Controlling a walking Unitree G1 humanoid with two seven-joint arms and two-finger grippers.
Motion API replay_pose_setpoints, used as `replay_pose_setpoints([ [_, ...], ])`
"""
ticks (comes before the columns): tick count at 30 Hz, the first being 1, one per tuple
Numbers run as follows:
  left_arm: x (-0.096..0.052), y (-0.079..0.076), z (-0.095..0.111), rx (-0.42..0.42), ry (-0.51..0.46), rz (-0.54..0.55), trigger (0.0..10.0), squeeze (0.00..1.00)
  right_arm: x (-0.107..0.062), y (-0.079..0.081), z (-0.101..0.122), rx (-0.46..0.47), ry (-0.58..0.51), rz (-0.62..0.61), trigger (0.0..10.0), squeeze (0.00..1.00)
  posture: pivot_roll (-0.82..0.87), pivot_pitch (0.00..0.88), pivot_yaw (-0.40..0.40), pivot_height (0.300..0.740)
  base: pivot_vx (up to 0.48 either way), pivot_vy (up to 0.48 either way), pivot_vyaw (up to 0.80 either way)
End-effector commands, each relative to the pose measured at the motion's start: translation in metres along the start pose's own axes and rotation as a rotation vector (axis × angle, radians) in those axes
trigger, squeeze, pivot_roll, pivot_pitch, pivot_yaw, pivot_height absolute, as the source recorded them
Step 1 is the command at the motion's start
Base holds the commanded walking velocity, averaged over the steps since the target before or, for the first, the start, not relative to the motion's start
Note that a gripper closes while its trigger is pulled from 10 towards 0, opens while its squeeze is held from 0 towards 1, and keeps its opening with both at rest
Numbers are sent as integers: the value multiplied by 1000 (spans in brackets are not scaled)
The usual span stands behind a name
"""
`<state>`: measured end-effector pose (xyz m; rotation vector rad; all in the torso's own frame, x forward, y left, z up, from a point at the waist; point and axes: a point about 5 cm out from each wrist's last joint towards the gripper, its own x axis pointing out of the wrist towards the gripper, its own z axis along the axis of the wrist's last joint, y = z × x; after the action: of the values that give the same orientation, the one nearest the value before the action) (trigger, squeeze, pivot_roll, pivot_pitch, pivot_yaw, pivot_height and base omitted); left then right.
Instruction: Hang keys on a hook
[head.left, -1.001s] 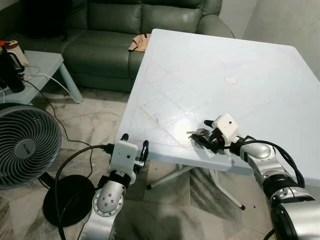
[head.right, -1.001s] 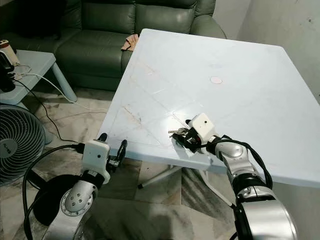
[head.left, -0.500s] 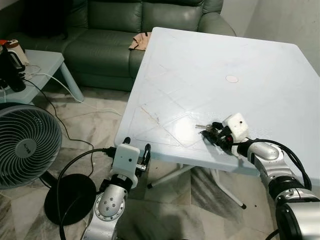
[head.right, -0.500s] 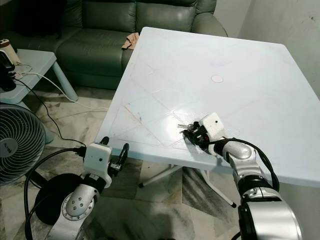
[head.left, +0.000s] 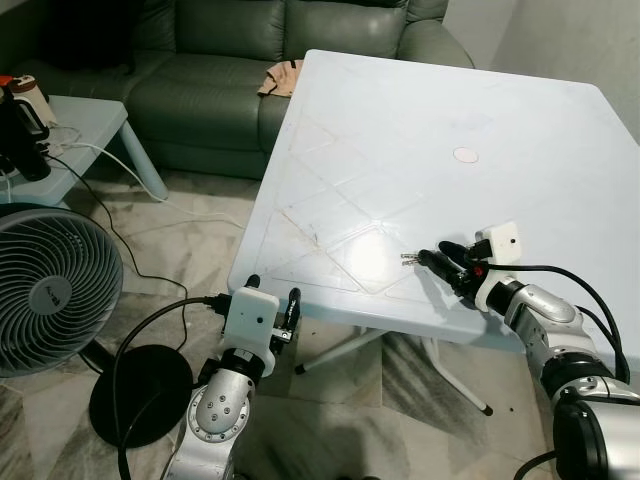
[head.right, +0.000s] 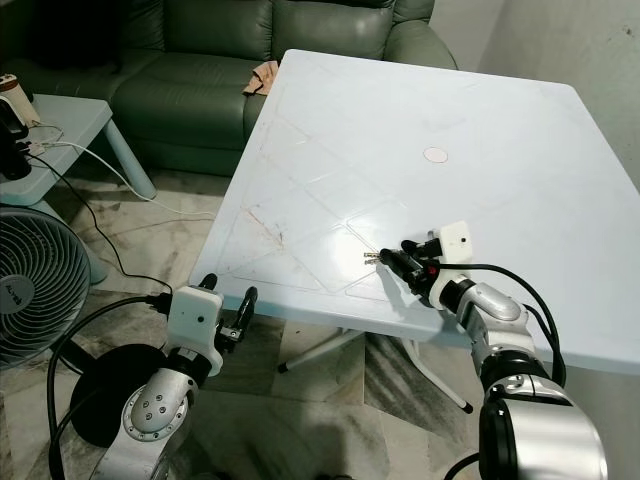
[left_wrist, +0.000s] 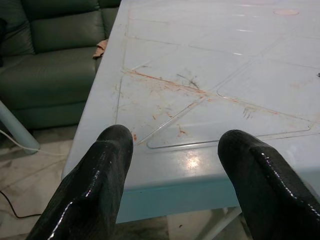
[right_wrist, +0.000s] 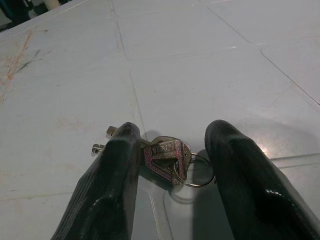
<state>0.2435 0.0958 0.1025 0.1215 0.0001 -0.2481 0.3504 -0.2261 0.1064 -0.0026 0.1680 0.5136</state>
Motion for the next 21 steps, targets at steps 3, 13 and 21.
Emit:
replay_pose_setpoints([
  [3, -2, 1, 2, 4, -1, 5, 10000, 0, -3, -5, 3, -58, 17, -23, 10000, 0, -17, 149, -35, 740, 0, 0, 0],
  [13, -2, 2, 2, -8, 2, 18, 10000, 0, -19, -17, -4, -139, 80, -44, 10000, 0, -17, 154, -39, 740, 0, 0, 0],
  [21, -2, 0, 2, -5, 5, 7, 10000, 0, -26, -25, 1, -4, 32, -38, 10000, 0, -28, 161, -30, 740, 0, 0, 0],
])
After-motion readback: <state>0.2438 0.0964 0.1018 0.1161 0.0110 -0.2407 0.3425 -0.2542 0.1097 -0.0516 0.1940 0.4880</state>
